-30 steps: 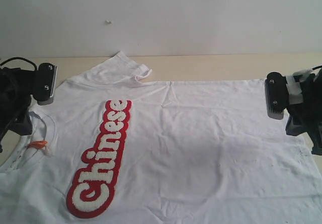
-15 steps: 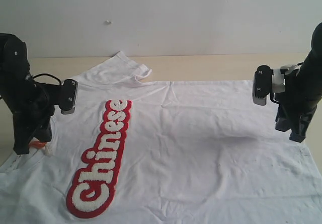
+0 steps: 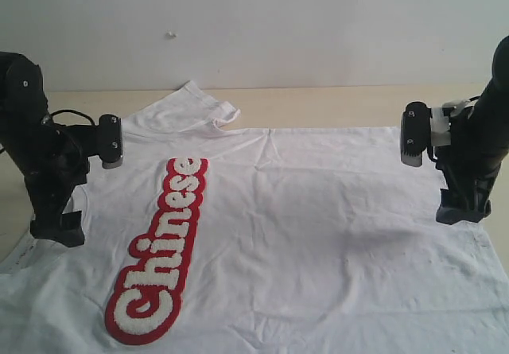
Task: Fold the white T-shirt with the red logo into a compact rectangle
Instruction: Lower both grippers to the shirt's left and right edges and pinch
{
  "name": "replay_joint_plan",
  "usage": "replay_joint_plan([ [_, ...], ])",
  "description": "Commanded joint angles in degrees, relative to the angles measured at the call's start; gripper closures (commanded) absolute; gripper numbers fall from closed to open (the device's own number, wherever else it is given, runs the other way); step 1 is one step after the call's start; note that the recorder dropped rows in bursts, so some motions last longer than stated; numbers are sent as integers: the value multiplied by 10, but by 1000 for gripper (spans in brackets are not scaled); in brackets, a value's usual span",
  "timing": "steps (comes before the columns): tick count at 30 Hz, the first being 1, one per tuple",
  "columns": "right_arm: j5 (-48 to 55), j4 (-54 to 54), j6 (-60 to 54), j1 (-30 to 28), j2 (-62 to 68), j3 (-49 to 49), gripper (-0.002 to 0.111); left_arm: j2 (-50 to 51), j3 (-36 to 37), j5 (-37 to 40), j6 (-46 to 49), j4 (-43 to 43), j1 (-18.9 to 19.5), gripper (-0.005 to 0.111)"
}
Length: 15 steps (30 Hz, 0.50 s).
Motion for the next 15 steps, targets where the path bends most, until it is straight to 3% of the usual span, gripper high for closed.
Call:
replay_joint_plan([
  [1,10,-15,-34,-3,-2,-3,29,-2,-5,15,-3,15,1,2],
  [5,36,-15,-96,-3,-2,-3,33,-2,-5,60,67,19,1,2],
  [15,65,-15,-103,-3,33,-3,36,-2,-5,63,81,15,1,2],
])
